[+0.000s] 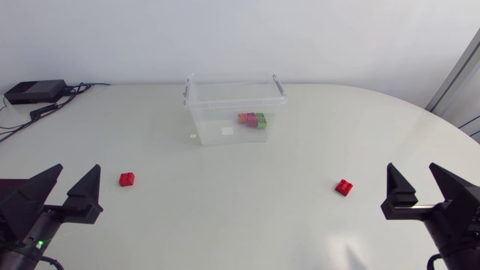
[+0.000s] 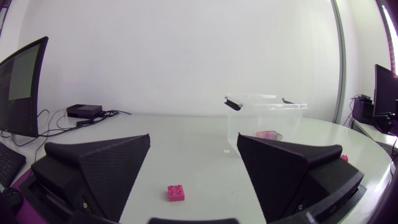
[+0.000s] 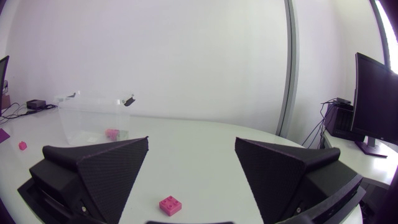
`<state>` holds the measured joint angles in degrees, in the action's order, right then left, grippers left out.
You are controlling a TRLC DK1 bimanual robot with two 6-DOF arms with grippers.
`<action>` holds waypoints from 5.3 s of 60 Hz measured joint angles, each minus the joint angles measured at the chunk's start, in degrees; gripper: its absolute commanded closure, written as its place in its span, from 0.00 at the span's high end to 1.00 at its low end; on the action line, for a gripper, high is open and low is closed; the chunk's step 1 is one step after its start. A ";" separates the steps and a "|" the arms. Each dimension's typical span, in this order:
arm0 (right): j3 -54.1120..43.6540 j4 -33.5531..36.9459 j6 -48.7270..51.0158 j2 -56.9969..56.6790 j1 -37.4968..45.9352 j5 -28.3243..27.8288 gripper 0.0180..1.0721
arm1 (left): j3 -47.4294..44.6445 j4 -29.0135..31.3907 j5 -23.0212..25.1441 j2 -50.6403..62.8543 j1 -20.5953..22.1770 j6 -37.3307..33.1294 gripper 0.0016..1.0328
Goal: Place the duplo bricks in the container
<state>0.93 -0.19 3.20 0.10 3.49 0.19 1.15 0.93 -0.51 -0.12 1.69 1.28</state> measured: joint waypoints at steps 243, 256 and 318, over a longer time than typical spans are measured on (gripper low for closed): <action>52.61 31.34 37.59 96.19 4.76 -13.33 0.79 | 70.55 42.23 -2.12 91.21 6.25 -1.07 0.16; 52.61 31.71 41.42 98.53 4.76 -13.75 0.63 | 76.00 42.21 0.70 89.72 9.25 -3.06 0.16; 63.39 38.40 30.91 84.35 -12.61 -15.43 0.24 | 111.23 25.73 6.54 121.77 15.78 -2.43 0.86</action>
<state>64.31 38.22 34.11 84.44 -9.13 -15.25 112.38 26.65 6.02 121.64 17.47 -1.15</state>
